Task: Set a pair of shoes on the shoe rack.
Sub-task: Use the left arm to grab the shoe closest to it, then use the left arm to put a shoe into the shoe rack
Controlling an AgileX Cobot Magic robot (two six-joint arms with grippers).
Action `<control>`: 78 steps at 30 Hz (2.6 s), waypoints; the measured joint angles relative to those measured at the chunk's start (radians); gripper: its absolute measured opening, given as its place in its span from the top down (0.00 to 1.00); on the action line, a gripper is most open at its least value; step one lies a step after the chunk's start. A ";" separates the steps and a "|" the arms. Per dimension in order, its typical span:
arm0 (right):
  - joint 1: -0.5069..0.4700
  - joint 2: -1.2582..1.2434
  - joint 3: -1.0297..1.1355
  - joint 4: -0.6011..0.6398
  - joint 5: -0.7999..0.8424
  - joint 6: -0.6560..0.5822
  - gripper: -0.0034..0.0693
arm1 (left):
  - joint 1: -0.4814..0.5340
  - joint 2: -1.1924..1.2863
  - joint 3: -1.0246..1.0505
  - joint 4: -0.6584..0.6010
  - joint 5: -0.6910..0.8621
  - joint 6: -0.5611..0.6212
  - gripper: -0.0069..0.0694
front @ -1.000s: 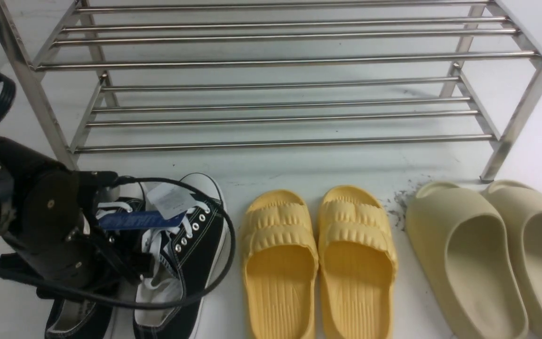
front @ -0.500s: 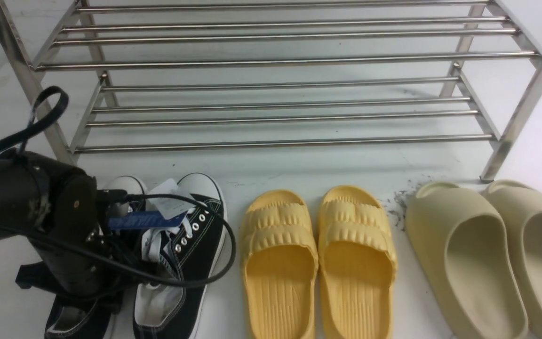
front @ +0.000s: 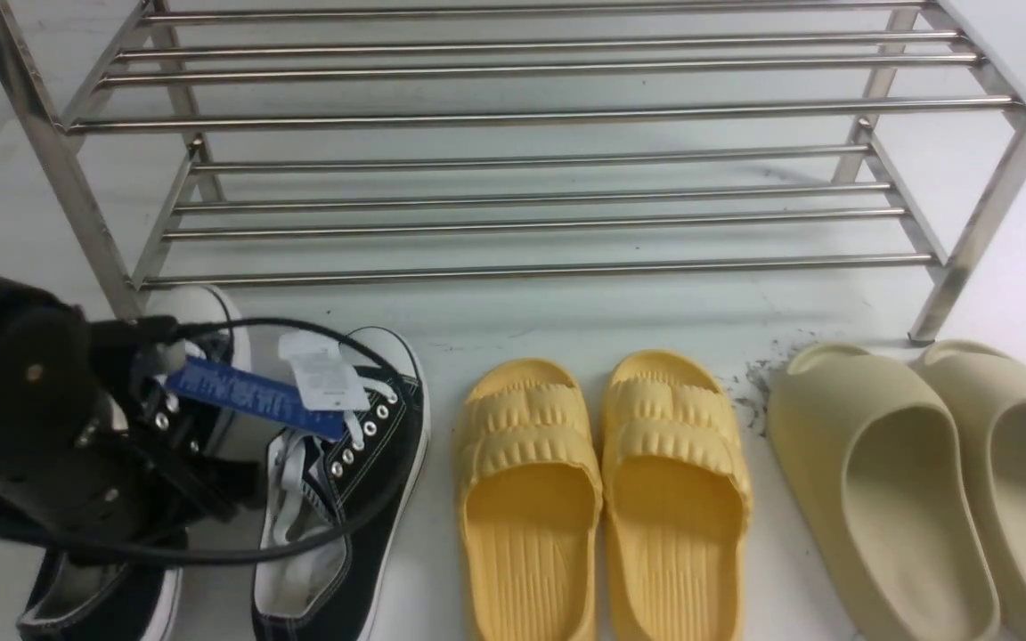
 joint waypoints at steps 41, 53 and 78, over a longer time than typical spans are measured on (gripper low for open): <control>0.000 0.000 0.000 0.000 0.000 0.000 0.62 | 0.000 0.494 -0.680 0.052 0.119 0.130 0.91; 0.000 0.000 0.000 0.000 0.000 0.000 0.62 | 0.000 0.494 -0.680 0.058 0.045 0.131 0.91; 0.000 0.000 0.000 0.000 0.000 0.000 0.62 | 0.061 0.497 -0.680 0.047 0.001 0.057 0.91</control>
